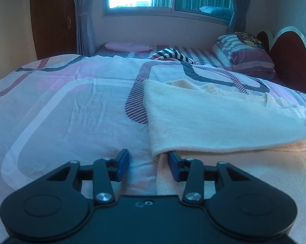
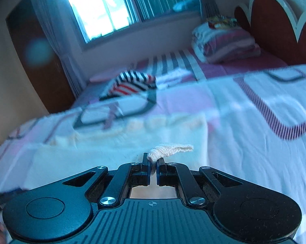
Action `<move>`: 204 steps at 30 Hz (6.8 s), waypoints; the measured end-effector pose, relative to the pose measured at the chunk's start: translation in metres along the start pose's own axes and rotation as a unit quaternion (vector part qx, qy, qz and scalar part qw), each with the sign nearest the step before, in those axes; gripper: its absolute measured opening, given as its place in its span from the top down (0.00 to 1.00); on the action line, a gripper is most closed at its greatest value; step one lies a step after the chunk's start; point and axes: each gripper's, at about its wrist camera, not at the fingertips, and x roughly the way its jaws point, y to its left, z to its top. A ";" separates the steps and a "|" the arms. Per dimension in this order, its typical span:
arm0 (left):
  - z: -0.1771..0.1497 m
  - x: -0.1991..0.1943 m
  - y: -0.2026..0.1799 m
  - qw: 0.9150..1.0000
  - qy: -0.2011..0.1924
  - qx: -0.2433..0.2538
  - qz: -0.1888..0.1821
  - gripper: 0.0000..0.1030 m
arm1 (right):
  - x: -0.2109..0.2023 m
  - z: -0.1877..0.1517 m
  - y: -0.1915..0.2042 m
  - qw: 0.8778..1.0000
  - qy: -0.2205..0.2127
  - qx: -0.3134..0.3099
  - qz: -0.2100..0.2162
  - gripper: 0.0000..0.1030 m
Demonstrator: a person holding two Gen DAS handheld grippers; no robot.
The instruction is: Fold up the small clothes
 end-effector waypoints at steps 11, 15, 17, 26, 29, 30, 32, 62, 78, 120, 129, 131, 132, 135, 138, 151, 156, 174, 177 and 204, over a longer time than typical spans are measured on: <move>0.003 -0.019 0.009 0.999 -0.019 -0.009 -0.026 0.59 | 0.002 -0.014 -0.033 0.996 0.009 0.078 0.029 0.50; 0.021 -0.029 0.002 0.997 -0.058 -0.010 -0.049 0.59 | 0.010 0.000 -0.041 0.995 0.012 0.092 0.037 0.50; 0.030 -0.015 -0.010 0.997 -0.038 0.012 -0.063 0.58 | 0.021 0.006 -0.042 0.995 0.020 0.095 0.038 0.55; 0.018 0.023 -0.026 0.998 -0.006 0.025 -0.061 0.58 | -0.008 0.013 -0.014 0.995 -0.083 -0.048 0.024 0.95; 0.018 0.024 -0.027 0.998 -0.007 0.028 -0.057 0.57 | 0.009 0.003 -0.018 0.996 -0.059 -0.068 -0.006 0.95; 0.019 0.023 -0.028 0.998 -0.006 0.031 -0.057 0.57 | 0.022 -0.001 -0.024 0.998 -0.029 -0.057 -0.021 0.95; 0.019 0.023 -0.028 0.998 -0.005 0.036 -0.056 0.56 | 0.034 -0.008 -0.035 0.999 -0.008 -0.034 -0.024 0.95; 0.091 0.089 -0.045 0.997 -0.010 0.041 -0.063 0.27 | 0.063 0.009 0.042 0.999 -0.024 -0.044 -0.004 0.73; 0.053 0.064 -0.104 0.994 -0.003 0.073 -0.085 0.26 | 0.103 -0.007 0.081 0.994 0.021 -0.097 0.035 0.72; 0.008 0.017 -0.076 0.997 0.013 0.072 -0.003 0.19 | 0.005 -0.042 0.006 0.993 0.007 -0.109 -0.037 0.72; 0.018 -0.006 -0.085 0.992 0.052 0.115 0.019 0.20 | -0.013 -0.037 0.014 0.991 -0.004 -0.127 -0.044 0.72; 0.008 -0.024 -0.079 0.992 0.050 0.117 0.007 0.20 | -0.034 -0.041 0.010 0.993 -0.016 -0.117 -0.025 0.72; 0.000 -0.034 -0.073 0.992 0.054 0.114 0.002 0.21 | -0.040 -0.044 0.006 0.994 0.003 -0.104 -0.019 0.72; -0.031 -0.064 -0.051 0.992 0.063 0.106 0.000 0.22 | -0.071 -0.063 -0.023 0.999 0.028 -0.023 0.019 0.72; -0.066 -0.096 -0.023 0.994 0.076 0.082 -0.009 0.21 | -0.105 -0.089 -0.046 0.998 0.058 0.025 0.031 0.72; -0.125 -0.175 0.018 0.990 0.115 -0.002 -0.080 0.25 | -0.193 -0.159 -0.067 0.981 0.130 0.122 0.074 0.62; -0.143 -0.196 0.023 0.987 0.117 -0.022 -0.106 0.31 | -0.223 -0.182 -0.056 0.980 0.126 0.125 0.092 0.45; -0.175 -0.219 0.050 0.956 0.145 -0.136 -0.217 0.53 | -0.260 -0.228 -0.040 0.959 0.140 0.168 0.179 0.62; -0.176 -0.212 0.051 0.952 0.146 -0.150 -0.223 0.57 | -0.258 -0.228 -0.041 0.960 0.139 0.172 0.172 0.66; -0.186 -0.180 0.062 0.926 0.130 -0.205 -0.289 0.82 | -0.259 -0.235 -0.060 0.954 0.138 0.204 0.172 0.92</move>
